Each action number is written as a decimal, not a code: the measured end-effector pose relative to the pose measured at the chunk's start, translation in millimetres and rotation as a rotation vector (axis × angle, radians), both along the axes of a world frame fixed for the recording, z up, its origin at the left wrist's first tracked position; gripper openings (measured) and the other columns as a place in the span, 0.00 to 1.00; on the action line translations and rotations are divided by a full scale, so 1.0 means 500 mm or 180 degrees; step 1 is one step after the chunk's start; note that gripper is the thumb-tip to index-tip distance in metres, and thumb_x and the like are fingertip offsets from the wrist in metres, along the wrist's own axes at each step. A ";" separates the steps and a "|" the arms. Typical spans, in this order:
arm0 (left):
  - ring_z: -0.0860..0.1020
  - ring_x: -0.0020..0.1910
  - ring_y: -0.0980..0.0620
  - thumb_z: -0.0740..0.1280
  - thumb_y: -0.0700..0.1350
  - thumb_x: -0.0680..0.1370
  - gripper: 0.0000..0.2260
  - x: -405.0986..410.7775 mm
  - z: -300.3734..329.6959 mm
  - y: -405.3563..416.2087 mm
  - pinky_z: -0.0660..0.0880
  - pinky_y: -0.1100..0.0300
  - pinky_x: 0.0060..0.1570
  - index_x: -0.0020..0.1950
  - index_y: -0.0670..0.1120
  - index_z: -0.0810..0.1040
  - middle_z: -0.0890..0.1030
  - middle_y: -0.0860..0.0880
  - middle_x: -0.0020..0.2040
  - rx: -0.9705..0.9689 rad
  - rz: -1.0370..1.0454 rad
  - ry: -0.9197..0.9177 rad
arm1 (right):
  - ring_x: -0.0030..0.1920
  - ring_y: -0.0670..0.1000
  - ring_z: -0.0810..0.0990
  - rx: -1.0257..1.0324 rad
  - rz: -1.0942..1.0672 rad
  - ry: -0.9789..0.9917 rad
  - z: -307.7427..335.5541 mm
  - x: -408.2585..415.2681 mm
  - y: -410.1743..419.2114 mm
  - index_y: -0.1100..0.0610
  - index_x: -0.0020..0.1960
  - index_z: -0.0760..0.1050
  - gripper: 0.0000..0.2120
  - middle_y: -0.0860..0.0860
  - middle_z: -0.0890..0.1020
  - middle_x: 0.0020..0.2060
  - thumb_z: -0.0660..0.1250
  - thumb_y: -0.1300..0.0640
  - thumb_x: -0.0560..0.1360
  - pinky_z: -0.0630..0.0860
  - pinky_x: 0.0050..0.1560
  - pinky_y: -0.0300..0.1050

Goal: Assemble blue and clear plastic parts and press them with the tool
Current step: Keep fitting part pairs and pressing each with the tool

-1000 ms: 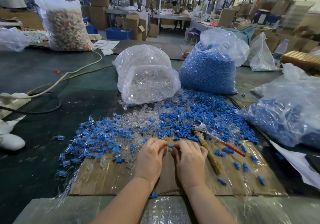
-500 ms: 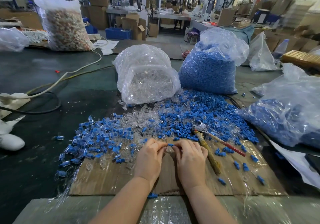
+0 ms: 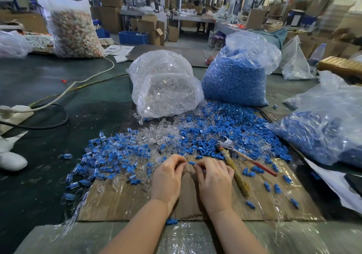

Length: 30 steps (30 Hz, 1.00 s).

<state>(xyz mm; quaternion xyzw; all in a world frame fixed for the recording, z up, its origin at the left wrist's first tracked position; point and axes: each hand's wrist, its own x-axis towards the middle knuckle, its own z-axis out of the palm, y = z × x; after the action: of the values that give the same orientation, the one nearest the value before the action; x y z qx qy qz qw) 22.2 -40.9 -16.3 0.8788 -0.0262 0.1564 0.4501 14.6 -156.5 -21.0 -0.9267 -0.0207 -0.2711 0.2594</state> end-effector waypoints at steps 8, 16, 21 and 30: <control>0.74 0.41 0.66 0.64 0.42 0.78 0.07 0.006 -0.006 0.003 0.69 0.78 0.42 0.54 0.49 0.77 0.78 0.58 0.43 -0.0113 -0.0067 0.0102 | 0.38 0.51 0.77 -0.0090 0.0271 -0.0098 0.001 -0.002 0.001 0.55 0.37 0.76 0.06 0.47 0.79 0.34 0.73 0.58 0.70 0.69 0.44 0.50; 0.75 0.40 0.66 0.65 0.41 0.77 0.07 0.006 -0.006 0.008 0.70 0.77 0.40 0.45 0.54 0.74 0.77 0.60 0.39 -0.0435 -0.0097 0.0303 | 0.38 0.51 0.77 -0.0117 0.0392 -0.0135 0.006 -0.006 0.002 0.55 0.36 0.75 0.05 0.47 0.79 0.34 0.70 0.57 0.70 0.70 0.43 0.49; 0.76 0.42 0.66 0.66 0.41 0.76 0.10 0.001 0.000 0.012 0.70 0.78 0.42 0.43 0.57 0.75 0.78 0.61 0.40 -0.0425 -0.0256 0.0306 | 0.38 0.50 0.77 -0.0127 0.0345 0.0005 0.007 -0.005 0.002 0.54 0.36 0.76 0.07 0.46 0.79 0.34 0.72 0.57 0.70 0.69 0.44 0.49; 0.77 0.44 0.64 0.67 0.42 0.76 0.07 0.001 -0.006 0.013 0.73 0.70 0.48 0.46 0.54 0.79 0.80 0.59 0.42 -0.0194 -0.0338 0.0310 | 0.35 0.51 0.76 -0.0267 0.0300 -0.0001 0.006 -0.003 0.002 0.54 0.34 0.74 0.10 0.47 0.78 0.31 0.74 0.57 0.69 0.71 0.42 0.50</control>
<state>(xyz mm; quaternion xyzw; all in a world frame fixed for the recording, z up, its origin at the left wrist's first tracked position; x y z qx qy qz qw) 22.9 -34.4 -19.5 0.8686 -0.0461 0.0902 0.4851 12.9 -155.3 -18.1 -0.9347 -0.0757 -0.2575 0.2328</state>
